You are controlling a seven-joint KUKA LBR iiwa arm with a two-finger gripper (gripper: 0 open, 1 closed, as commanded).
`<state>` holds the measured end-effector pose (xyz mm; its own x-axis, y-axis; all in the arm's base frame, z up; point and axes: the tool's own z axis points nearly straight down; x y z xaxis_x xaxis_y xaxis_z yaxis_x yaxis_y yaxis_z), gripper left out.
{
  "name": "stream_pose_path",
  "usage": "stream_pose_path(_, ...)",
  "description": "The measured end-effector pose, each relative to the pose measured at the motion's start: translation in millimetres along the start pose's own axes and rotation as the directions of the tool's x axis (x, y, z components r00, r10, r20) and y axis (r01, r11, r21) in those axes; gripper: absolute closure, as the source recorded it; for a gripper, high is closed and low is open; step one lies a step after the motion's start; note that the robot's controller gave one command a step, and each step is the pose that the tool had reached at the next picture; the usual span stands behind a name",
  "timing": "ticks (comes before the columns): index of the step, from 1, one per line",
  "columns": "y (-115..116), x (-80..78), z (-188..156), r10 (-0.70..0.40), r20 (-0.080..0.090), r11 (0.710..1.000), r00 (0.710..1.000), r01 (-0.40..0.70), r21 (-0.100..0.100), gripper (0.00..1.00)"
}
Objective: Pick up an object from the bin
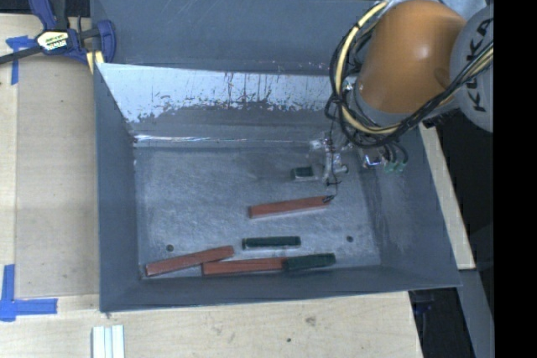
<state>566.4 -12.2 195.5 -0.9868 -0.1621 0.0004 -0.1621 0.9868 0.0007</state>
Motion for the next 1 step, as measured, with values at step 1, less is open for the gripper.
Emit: stream_pose_path(1,7.7,20.5,-23.7,-0.011,0.007,1.000,1.000,0.010,0.002,1.00)
